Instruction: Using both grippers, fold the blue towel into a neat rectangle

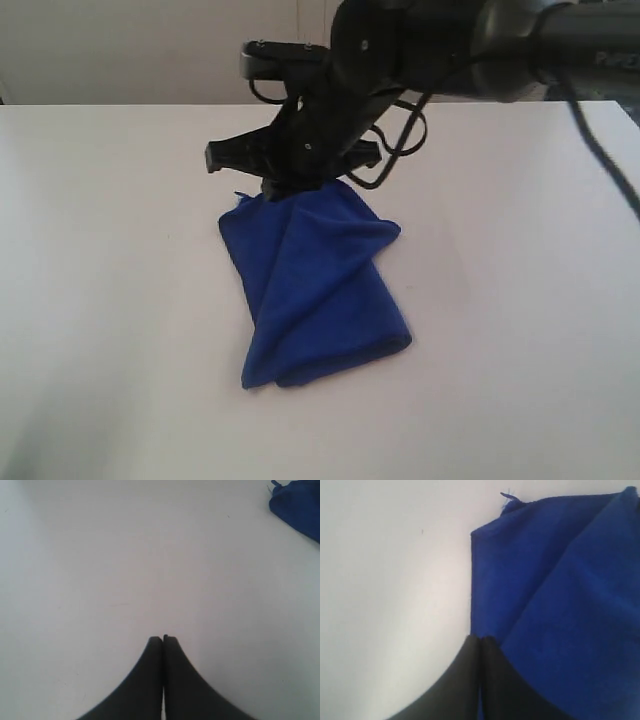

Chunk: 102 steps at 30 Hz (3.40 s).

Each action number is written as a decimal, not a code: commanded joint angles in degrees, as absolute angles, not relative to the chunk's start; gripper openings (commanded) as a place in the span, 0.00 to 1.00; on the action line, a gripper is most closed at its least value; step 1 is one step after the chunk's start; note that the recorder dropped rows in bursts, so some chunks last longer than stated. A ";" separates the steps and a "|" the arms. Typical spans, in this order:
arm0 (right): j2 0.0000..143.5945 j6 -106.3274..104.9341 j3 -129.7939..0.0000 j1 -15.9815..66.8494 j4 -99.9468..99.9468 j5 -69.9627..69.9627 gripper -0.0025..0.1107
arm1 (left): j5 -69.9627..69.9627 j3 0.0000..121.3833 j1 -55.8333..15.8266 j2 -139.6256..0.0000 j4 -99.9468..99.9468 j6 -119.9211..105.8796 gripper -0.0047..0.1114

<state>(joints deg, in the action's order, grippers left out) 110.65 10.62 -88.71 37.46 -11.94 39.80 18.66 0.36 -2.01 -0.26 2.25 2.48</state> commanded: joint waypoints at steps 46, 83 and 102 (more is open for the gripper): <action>134.82 36.20 -100.85 36.55 -19.97 15.74 0.25 | 19.27 0.00 -2.38 0.00 2.53 2.67 0.04; 119.59 6.22 -99.68 27.39 0.00 55.02 0.02 | 19.27 0.00 -2.38 0.00 2.53 2.67 0.04; 119.59 4.67 -99.68 27.39 0.00 55.04 0.02 | 19.27 0.00 -2.38 0.00 2.53 2.67 0.04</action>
<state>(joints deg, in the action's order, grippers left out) 120.08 5.58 -99.89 27.91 -0.74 55.15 18.66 0.36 -2.01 -0.26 2.25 2.48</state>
